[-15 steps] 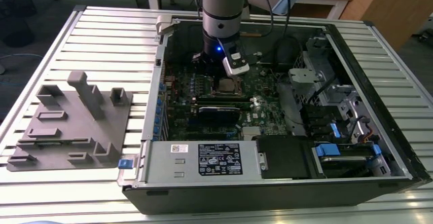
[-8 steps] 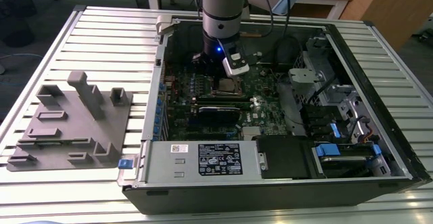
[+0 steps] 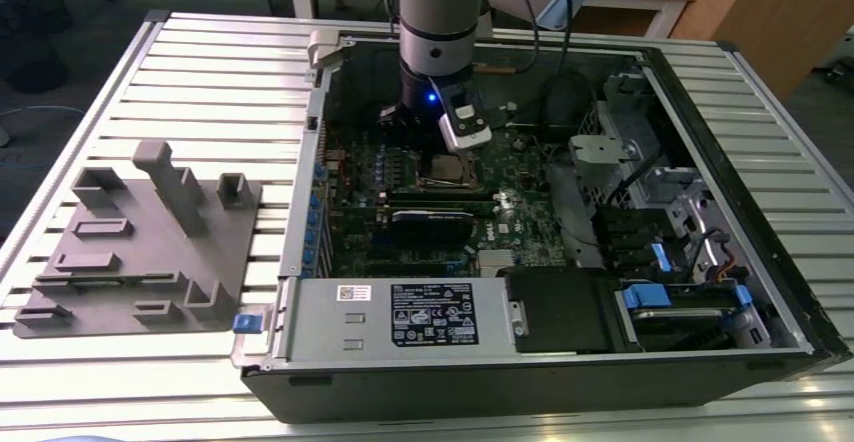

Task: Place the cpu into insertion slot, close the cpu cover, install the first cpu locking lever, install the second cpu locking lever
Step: 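Close the cpu cover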

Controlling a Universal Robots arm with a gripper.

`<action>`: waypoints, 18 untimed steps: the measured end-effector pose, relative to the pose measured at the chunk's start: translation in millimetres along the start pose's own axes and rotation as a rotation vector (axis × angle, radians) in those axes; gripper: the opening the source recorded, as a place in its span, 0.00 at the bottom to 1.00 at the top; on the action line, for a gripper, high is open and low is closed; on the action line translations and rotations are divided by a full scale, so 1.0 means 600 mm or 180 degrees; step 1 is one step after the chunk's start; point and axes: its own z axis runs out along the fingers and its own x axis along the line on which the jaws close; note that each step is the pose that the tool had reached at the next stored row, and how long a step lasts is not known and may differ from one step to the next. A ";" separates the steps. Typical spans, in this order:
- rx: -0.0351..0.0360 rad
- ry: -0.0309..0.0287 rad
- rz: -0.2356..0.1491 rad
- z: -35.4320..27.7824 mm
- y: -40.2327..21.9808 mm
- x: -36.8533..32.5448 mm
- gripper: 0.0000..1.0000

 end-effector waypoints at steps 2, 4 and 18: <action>-0.0001 -0.0001 0.0000 0.000 0.000 0.001 0.11; -0.0001 -0.0002 0.0000 0.000 0.000 0.003 0.11; -0.0005 0.0007 -0.0209 0.003 0.004 0.003 0.11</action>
